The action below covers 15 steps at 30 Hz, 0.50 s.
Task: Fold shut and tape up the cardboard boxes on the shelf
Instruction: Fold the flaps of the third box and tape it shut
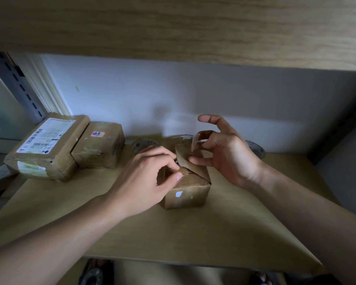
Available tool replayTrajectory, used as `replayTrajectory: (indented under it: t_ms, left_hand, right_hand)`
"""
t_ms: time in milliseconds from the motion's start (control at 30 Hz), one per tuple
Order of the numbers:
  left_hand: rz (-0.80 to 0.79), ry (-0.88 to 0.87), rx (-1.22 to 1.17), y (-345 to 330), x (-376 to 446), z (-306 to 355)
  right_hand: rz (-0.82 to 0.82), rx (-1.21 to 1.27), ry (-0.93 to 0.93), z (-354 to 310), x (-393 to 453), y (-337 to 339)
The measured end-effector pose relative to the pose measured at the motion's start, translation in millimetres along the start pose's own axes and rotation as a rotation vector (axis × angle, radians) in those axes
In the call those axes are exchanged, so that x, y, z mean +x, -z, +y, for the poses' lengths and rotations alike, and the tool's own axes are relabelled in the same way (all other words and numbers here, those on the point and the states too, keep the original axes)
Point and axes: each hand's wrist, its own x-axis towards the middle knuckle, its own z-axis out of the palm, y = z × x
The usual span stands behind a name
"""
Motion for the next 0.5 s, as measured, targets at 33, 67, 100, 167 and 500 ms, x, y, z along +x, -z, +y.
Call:
replayTrajectory:
  t_ms: [33,67,100,167,500]
  left_hand:
    - [0.020,-0.001,-0.002,-0.7,0.2,-0.7]
    - [0.041,0.001,-0.007,-1.0,-0.5,-1.3]
    - [0.056,0.003,-0.011,-1.5,-1.1,-1.9]
    - [0.059,-0.002,-0.009,-1.8,-3.0,-3.0]
    - [-0.010,-0.129,0.052,-5.1,-3.5,-8.3]
  right_hand:
    - [-0.001,-0.008,-0.002,0.2,0.7,-0.3]
    - [-0.003,-0.014,-0.005,0.8,1.7,-1.1]
    - [-0.003,-0.019,-0.008,1.3,2.6,-1.5]
    - [0.010,-0.021,-0.021,2.7,4.3,-2.1]
    - [0.146,-0.180,-0.059,10.0,7.2,-3.2]
